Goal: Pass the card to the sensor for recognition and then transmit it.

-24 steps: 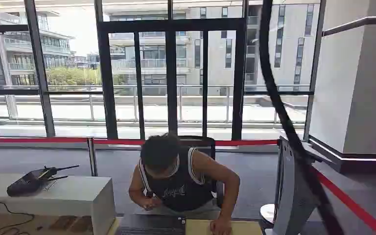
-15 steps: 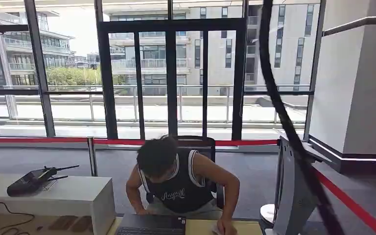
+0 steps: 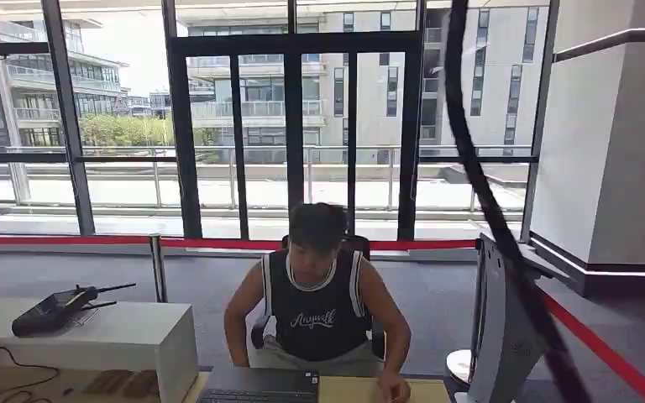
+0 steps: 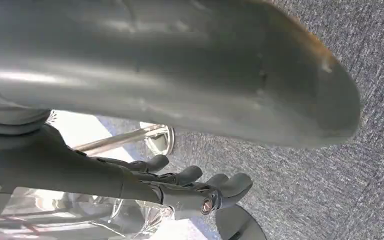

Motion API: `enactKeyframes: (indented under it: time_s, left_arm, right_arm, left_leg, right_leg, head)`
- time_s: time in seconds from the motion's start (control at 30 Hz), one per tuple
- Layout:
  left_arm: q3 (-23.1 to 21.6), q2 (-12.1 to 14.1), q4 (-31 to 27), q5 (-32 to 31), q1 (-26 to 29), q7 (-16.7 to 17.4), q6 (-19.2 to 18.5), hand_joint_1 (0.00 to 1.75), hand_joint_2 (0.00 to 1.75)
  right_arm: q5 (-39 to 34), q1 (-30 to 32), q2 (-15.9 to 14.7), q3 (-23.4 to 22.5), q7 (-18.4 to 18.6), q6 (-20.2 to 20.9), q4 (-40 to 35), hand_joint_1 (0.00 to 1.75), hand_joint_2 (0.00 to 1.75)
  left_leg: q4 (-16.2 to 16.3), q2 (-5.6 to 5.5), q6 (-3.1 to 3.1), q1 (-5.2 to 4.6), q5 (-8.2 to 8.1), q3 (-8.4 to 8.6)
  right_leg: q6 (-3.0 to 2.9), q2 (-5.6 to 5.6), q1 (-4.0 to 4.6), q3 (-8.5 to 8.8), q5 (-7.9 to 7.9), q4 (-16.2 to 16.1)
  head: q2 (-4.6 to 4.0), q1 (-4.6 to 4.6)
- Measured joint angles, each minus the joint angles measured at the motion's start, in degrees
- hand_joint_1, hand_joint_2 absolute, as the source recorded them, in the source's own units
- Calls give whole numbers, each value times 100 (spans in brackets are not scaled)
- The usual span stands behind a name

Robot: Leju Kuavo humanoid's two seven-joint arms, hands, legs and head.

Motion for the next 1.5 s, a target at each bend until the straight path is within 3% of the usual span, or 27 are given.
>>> enactKeyframes:
  time_s: [0.5, 0.63, 0.8, 1.03, 1.17, 1.4, 1.43, 1.5]
  left_arm:
    - [-7, -28, 0, 24, -1, 20, 42, 0, 0]
    - [-7, -26, 0, 37, -1, 70, 42, 0, 0]
    - [-7, -20, 0, 81, 0, 37, 48, 0, 0]
    - [-18, -15, 0, 50, -11, -83, 37, 0, 0]
    - [-85, 2, 4, -9, -14, -125, 11, 0, 0]
    - [-212, 2, 7, -109, -27, -162, -54, 0, 0]
    - [-234, 4, 7, -122, -28, -164, -63, 0, 0]
    - [-256, 2, 7, -127, -33, -171, -83, 0, 0]
  right_arm:
    - [-51, -1, -11, 57, -13, -24, 0, 0, 0]
    - [-785, -3, -37, -42, -477, -254, 0, 0, 0]
    - [-835, -58, -223, -192, -791, -505, -2, 0, 0]
    - [-284, -531, -848, -195, -658, -669, -39, 0, 0]
    - [-61, -930, -1367, -170, -653, -669, -160, 0, 0]
    - [601, -1677, -2225, 151, -330, -370, -623, 0, 0]
    - [690, -1777, -2330, 205, -293, -304, -725, 0, 175]
    - [785, -1962, -2507, 288, -206, -175, -898, 0, 175]
  left_leg:
    - [0, 0, 0, 0, 0, 0]
    - [0, 0, 0, 0, 0, 0]
    - [0, 0, 1, -3, -1, -2]
    - [2, 2, 4, -14, 1, -2]
    - [3, 1, 8, -19, 5, -2]
    - [5, 1, 11, -26, 6, -6]
    - [5, 1, 11, -26, 6, -5]
    - [5, 1, 11, -24, 6, -5]
  right_leg:
    - [0, 0, 0, 0, 0, 0]
    - [0, 0, 0, 0, 0, 0]
    - [1, 0, -4, 3, 1, 0]
    - [9, 0, -16, 3, 7, 0]
    - [15, 0, -21, 2, 12, 0]
    - [21, 0, -27, 1, 15, 1]
    - [21, 0, -27, 1, 15, 1]
    - [21, 0, -25, 1, 15, 1]
  head:
    - [0, -2]
    - [0, -2]
    - [0, -2]
    - [0, -7]
    - [0, -11]
    - [0, -13]
    - [0, -15]
    - [0, -15]
